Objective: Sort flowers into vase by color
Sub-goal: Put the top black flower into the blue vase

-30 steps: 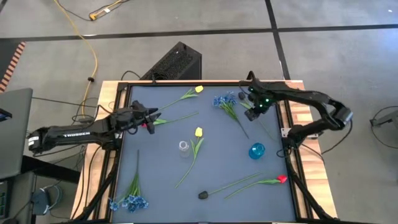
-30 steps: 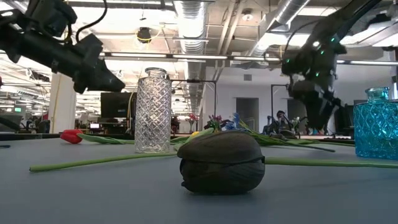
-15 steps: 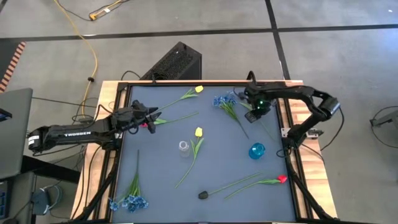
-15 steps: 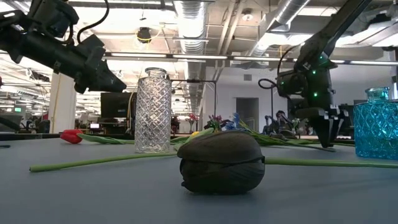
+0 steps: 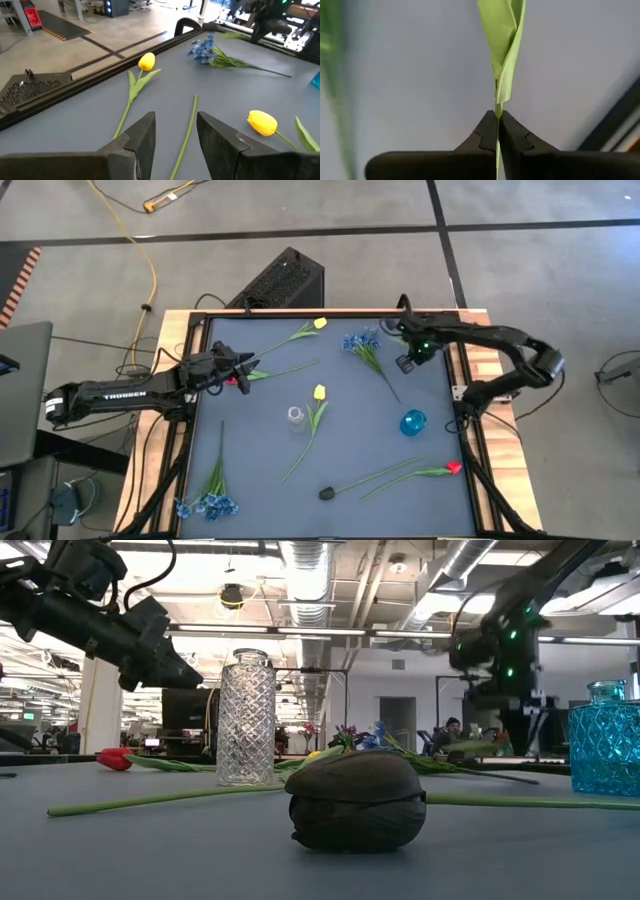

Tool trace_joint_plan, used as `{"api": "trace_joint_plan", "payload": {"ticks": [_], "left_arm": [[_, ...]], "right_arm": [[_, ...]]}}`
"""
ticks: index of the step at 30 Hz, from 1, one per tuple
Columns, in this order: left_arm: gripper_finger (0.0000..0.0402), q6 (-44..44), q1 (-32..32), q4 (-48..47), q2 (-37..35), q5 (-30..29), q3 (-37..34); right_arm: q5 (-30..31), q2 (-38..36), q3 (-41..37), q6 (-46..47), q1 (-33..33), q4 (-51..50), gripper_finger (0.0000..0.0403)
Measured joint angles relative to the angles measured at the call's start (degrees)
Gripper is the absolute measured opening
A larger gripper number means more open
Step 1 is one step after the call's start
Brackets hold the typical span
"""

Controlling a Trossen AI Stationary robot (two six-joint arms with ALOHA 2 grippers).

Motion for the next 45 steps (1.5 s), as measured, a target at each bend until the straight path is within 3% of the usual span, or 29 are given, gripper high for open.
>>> {"api": "trace_joint_plan", "payload": {"ticks": [9,16,23,27,35,41,45], "left_arm": [[0.0132,-0.75,-0.02,0.02,0.00,0.39,0.00],[0.0132,-0.75,-0.02,0.02,0.00,0.30,0.00],[0.0132,-2.34,-0.02,0.00,0.00,0.34,0.00],[0.0132,-5.63,-0.02,0.00,-0.02,0.38,0.00],[0.0132,-3.99,-0.02,-0.36,0.00,0.39,0.00],[0.0132,-0.17,0.00,0.14,-0.02,0.28,0.00],[0.0132,1.69,-0.02,0.52,-0.02,0.26,0.00]], "right_arm": [[-0.24,-22.66,0.00,1.23,7.34,4.93,0.0024],[-0.22,-36.91,0.00,3.81,20.45,12.22,0.0026],[3.31,-43.05,0.00,5.55,36.63,15.48,0.0028],[8.95,-45.11,-0.67,6.13,47.32,15.58,0.0024],[29.15,-51.62,-4.37,13.39,67.52,14.82,0.0026],[35.80,-54.28,-4.69,17.73,74.51,14.81,0.0026],[36.05,-54.10,-6.17,20.50,76.76,14.00,0.0026]]}}
